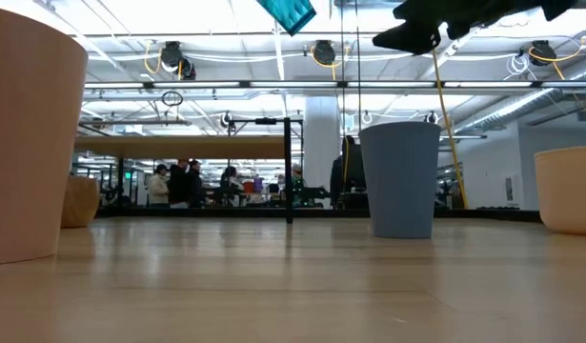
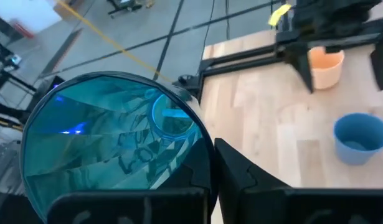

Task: Stack small to large cups/mugs on shelf
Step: Put the light blue cup on the shelf

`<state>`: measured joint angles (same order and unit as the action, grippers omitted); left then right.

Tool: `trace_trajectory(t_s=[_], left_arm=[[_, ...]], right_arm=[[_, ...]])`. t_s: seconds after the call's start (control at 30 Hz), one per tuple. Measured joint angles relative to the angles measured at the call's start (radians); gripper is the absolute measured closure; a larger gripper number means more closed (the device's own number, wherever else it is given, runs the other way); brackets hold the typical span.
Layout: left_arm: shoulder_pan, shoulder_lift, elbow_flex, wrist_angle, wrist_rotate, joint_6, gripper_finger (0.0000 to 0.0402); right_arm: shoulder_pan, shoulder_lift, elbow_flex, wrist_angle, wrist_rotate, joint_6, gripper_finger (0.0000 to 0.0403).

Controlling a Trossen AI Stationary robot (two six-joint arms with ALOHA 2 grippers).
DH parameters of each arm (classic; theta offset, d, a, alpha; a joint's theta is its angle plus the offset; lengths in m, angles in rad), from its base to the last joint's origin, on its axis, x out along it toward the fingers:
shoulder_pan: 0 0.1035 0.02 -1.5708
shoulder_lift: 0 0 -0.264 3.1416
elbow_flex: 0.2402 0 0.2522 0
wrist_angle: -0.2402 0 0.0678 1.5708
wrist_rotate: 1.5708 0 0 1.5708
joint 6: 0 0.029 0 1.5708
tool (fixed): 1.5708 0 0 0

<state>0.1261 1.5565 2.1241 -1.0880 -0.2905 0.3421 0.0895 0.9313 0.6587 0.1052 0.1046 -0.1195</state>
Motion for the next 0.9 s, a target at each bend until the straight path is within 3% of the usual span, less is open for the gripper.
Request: trace_trajectory(t_s=[0.53, 0.9], left_arm=[[0.266, 0.234, 0.230, -0.139, 0.151, 0.117, 0.0398], [0.366, 0.311, 0.232, -0.215, 0.165, 0.158, 0.0398]], right_arm=[[0.000, -0.006, -0.177, 0.344, 0.000, -0.028, 0.0009], [0.000, -0.005, -0.195, 0.392, 0.000, -0.014, 0.0009]])
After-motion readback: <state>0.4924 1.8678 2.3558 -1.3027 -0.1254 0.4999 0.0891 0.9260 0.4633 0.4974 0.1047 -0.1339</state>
